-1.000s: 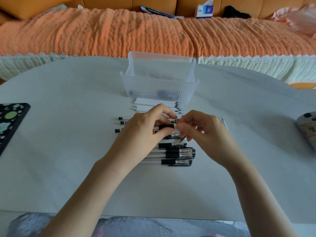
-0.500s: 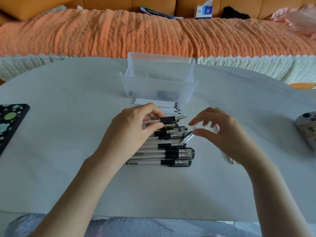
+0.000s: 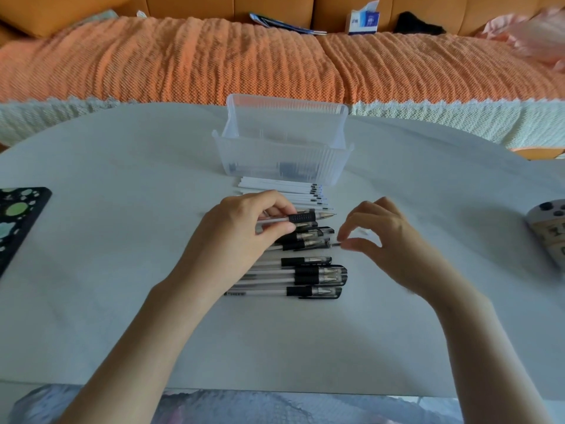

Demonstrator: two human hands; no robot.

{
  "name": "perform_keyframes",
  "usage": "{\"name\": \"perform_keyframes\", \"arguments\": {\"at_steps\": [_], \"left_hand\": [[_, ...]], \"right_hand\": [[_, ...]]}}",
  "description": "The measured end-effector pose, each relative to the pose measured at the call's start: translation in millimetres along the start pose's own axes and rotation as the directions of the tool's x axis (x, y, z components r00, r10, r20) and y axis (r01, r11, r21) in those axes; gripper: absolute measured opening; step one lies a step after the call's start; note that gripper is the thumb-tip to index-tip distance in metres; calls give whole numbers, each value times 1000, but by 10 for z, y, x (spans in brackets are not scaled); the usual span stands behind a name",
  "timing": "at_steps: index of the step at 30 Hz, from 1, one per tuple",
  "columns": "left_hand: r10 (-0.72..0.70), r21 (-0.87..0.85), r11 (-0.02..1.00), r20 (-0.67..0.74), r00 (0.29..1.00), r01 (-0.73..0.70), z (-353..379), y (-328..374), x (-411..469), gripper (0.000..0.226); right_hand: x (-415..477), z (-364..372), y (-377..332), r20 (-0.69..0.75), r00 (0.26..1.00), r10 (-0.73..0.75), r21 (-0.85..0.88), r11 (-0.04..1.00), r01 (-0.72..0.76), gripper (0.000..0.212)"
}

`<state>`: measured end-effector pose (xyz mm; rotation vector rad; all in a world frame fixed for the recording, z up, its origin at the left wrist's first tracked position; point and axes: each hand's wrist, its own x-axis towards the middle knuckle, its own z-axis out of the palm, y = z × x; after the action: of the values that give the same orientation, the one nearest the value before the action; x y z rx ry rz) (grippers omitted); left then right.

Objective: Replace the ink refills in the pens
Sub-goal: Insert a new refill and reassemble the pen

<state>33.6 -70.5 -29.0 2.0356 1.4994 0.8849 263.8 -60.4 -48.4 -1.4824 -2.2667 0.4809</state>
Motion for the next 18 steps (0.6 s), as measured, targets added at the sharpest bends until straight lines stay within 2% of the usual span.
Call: {"name": "perform_keyframes", "arguments": {"at_steps": [3, 6, 18], "left_hand": [[-8, -5, 1000, -3, 1000, 8, -10, -4, 2, 11], [-6, 5, 1000, -8, 1000, 6, -15, -4, 3, 12], [-9, 14, 1000, -16, 1000, 9, -18, 1, 12, 12]], "right_hand": [[-34, -136, -64, -37, 995, 94, 190, 978, -85, 9], [-54, -184, -116, -23, 993, 113, 307, 946, -100, 14], [-20, -171, -139, -102, 983, 152, 394, 913, -100, 13]]}}
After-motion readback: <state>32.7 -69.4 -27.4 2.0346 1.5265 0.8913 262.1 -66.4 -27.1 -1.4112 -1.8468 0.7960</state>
